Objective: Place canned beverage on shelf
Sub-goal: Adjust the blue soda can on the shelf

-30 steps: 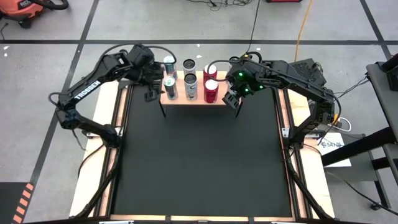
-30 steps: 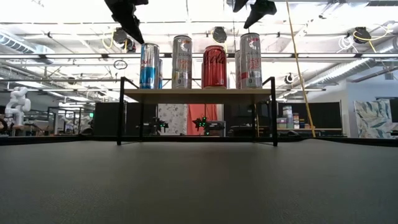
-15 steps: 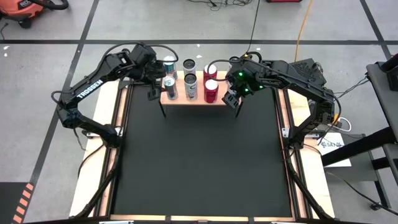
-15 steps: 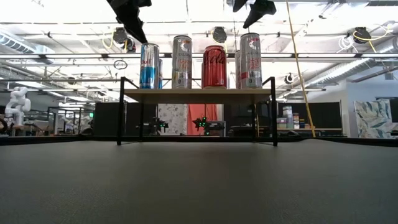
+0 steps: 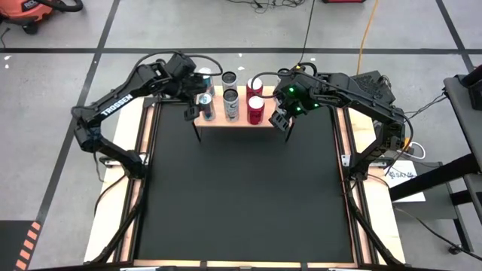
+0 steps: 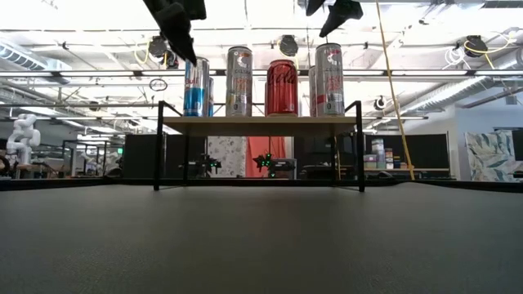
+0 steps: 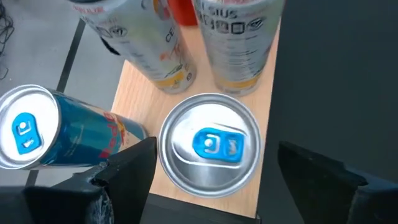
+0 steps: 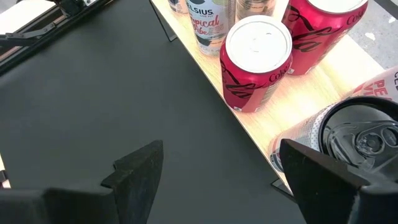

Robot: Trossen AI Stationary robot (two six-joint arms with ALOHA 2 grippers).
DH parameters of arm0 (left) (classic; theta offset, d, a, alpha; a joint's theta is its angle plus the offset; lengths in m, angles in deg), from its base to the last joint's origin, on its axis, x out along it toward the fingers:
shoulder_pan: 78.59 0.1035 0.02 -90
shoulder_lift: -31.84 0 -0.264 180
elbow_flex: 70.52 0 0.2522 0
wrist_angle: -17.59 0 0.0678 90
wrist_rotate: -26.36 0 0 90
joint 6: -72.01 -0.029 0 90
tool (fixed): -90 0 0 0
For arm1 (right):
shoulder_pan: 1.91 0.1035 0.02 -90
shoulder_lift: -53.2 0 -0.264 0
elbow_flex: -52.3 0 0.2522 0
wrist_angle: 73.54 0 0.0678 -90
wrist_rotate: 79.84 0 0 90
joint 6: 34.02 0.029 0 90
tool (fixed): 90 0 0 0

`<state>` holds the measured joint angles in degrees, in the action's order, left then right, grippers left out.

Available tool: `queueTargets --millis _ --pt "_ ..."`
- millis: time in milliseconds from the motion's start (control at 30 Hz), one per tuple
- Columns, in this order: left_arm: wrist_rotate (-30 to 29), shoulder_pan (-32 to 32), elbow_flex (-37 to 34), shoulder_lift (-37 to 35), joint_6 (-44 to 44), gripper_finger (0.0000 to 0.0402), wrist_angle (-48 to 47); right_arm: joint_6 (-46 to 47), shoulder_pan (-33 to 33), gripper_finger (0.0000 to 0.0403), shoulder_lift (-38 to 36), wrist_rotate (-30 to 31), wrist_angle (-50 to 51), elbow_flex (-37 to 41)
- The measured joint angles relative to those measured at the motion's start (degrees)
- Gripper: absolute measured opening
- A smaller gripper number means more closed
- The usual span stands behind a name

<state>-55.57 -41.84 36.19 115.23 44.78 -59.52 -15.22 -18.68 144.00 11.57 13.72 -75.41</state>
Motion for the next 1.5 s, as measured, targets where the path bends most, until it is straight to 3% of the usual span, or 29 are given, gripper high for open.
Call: queueTargets --millis 1300,1500 --pt "-1.5 0.0 0.0 0.5 -0.1 0.0329 -0.1 0.0 0.0 0.0306 0.0 0.0 0.0 0.0" --pt "-1.5 0.0 0.0 0.5 -0.1 0.0300 -0.1 0.0 0.0 0.0306 0.0 0.0 0.0 0.0"
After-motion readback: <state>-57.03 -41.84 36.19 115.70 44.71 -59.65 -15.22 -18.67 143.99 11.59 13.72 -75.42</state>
